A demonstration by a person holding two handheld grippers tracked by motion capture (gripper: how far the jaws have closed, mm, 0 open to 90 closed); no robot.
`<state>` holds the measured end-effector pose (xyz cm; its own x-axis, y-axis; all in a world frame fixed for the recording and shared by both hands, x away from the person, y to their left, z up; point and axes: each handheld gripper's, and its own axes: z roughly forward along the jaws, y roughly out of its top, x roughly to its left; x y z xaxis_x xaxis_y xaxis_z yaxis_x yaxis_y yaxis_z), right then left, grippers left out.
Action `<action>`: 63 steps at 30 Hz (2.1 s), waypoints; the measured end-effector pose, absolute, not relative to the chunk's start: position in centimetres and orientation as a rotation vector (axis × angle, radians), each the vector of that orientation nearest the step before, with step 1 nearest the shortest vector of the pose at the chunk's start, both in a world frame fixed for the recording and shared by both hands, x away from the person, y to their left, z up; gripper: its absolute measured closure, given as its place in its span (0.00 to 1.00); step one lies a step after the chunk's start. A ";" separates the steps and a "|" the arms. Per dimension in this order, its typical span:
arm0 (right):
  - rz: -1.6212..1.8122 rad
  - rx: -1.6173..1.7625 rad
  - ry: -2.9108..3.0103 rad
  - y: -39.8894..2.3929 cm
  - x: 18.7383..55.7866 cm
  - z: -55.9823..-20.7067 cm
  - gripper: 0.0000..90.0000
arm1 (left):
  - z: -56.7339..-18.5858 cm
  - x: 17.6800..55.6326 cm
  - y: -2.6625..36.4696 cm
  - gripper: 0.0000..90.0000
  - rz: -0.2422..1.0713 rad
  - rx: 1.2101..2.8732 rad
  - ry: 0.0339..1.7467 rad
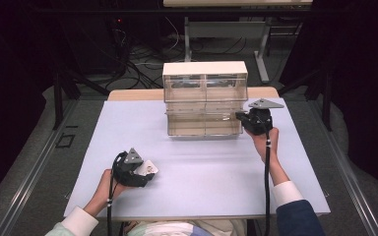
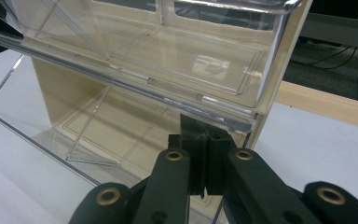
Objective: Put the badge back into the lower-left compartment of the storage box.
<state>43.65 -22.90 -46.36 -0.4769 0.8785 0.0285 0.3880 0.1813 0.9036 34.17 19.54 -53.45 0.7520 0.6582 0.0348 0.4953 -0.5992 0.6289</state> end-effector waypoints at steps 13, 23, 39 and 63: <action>1.261 1.183 1.952 -22.9 43.6 -46.4 1.00 | -52.8 34.2 18.7 0.37 0.386 2.316 0.834; 1.260 1.181 1.952 -22.9 43.6 -46.4 1.00 | -52.5 34.5 18.0 0.37 0.389 2.305 0.824; 1.273 1.170 1.948 -22.8 43.6 -46.3 1.00 | -51.8 35.4 17.1 0.37 0.411 2.293 0.800; 1.271 1.180 1.946 -22.9 43.5 -46.2 1.00 | -50.2 36.8 15.2 0.37 0.444 2.258 0.774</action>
